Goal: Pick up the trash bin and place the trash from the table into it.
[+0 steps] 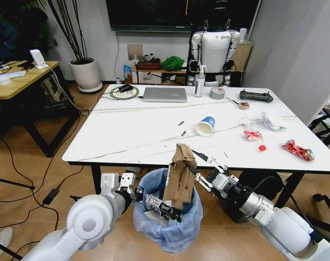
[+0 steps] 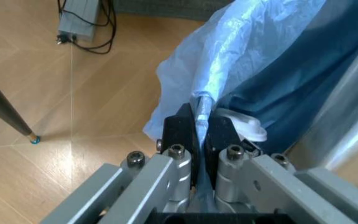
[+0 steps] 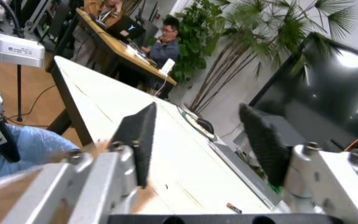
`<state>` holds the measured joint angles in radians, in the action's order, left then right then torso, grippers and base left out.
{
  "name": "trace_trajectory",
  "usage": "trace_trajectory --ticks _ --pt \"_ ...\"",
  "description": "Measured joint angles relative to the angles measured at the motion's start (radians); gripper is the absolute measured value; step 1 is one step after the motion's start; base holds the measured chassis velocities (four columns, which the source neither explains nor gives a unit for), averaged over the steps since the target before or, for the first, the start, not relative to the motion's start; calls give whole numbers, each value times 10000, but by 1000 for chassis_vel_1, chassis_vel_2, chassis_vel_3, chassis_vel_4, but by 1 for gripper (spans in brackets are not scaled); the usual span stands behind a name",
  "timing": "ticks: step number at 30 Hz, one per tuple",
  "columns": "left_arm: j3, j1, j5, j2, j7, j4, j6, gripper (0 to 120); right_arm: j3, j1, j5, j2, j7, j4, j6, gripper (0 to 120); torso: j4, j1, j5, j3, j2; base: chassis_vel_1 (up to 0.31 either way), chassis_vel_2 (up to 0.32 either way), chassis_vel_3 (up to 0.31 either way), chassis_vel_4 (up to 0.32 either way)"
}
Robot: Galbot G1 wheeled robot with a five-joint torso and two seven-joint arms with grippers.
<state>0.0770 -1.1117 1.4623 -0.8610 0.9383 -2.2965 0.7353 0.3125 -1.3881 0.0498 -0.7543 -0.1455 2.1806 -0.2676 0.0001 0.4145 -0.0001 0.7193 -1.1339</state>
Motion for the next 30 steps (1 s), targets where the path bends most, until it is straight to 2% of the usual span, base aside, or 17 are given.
trace_trajectory --ticks 1,2,8,9,13,15,16,17,22,25,30 --pt "-2 0 0 -1 0 -1 0 0 0 -8 28 -1 0 0 8 58 0 0 0 0 0 0 0 0 0" --pt "-2 0 0 -1 0 -1 0 0 0 -8 28 -1 0 0 8 58 0 0 0 0 0 0 0 0 0" --pt "12 -26 -1 43 -1 -37 0 0 6 143 656 -48 281 -8 351 84 -1 0 0 0 0 0 0 0 0" --pt "12 -26 -1 43 -1 -37 0 0 6 143 656 -48 281 -8 351 84 -1 0 0 0 0 0 0 0 0" --pt "56 -162 -10 64 19 -103 0 0 -15 788 2254 -202 1356 -195 1301 98 0 0 0 0 -1 0 0 0 0" --pt "62 -247 -21 75 39 -143 0 0 -74 1213 3567 -308 2046 -345 2010 100 -1 0 1 1 0 0 0 0 0" --pt "62 -247 -21 75 39 -143 0 0 -74 1213 3567 -308 2046 -345 2010 100 -1 0 1 1 0 0 0 0 0" --pt "50 -300 -30 94 47 -175 0 0 -124 1595 4569 -401 2670 -446 2679 100 0 0 1 0 0 0 0 0 0" --pt "-147 -282 -31 118 19 -184 0 0 -157 2632 7757 -689 4490 -907 4342 100 -1 0 0 0 -1 0 0 0 0" --pt "-162 -331 -31 163 -4 -192 1 0 -236 2998 8226 -779 4739 -1338 4678 100 -2 0 -1 0 -1 0 0 0 0" --pt "-123 -495 -28 343 -13 -375 0 0 -805 4120 8216 -1040 4462 -3086 5117 100 0 0 1 1 -1 0 0 0 0"
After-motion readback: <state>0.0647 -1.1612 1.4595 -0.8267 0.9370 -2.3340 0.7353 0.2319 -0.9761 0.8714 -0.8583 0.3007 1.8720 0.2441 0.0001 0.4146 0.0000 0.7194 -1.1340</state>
